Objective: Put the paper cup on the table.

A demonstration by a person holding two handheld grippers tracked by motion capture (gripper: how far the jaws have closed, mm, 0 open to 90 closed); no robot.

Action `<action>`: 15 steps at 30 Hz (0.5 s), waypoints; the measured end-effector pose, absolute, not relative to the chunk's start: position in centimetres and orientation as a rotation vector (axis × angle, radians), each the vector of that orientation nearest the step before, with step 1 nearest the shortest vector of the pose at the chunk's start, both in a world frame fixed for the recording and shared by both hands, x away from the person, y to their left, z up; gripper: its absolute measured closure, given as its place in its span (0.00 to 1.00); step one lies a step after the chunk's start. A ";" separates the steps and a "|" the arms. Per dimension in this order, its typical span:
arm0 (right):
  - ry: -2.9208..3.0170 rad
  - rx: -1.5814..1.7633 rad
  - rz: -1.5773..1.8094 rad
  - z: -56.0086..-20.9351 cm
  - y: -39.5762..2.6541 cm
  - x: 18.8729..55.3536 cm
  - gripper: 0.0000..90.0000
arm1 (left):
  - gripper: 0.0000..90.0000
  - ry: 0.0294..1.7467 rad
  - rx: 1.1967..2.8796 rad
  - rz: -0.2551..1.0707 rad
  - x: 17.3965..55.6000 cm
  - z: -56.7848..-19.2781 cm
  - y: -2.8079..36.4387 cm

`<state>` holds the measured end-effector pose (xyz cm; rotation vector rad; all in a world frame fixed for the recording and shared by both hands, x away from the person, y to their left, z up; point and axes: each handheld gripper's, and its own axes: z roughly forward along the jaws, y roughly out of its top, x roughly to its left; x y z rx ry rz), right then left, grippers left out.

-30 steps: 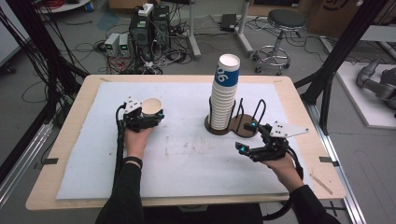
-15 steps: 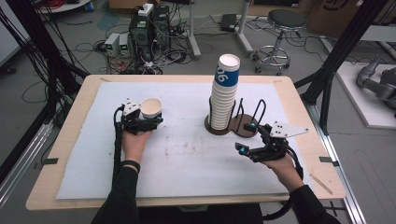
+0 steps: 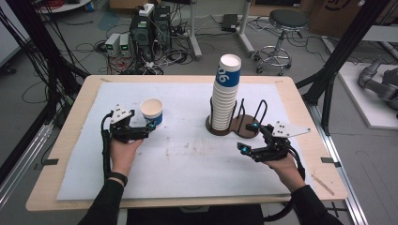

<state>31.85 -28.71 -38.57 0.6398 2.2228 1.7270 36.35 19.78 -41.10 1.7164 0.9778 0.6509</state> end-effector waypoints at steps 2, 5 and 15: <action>2.216 0.638 1.730 -38.6 -28.8 31.8 0.20 | 0.07 0.949 1.713 0.636 35.7 -40.6 19.7; 2.222 0.650 1.720 -38.6 -28.9 31.7 0.20 | 0.07 0.905 1.712 0.608 34.7 -40.1 19.3; 2.219 0.649 1.706 -38.7 -29.0 31.8 0.20 | 0.07 0.687 1.698 0.513 31.7 -38.8 16.5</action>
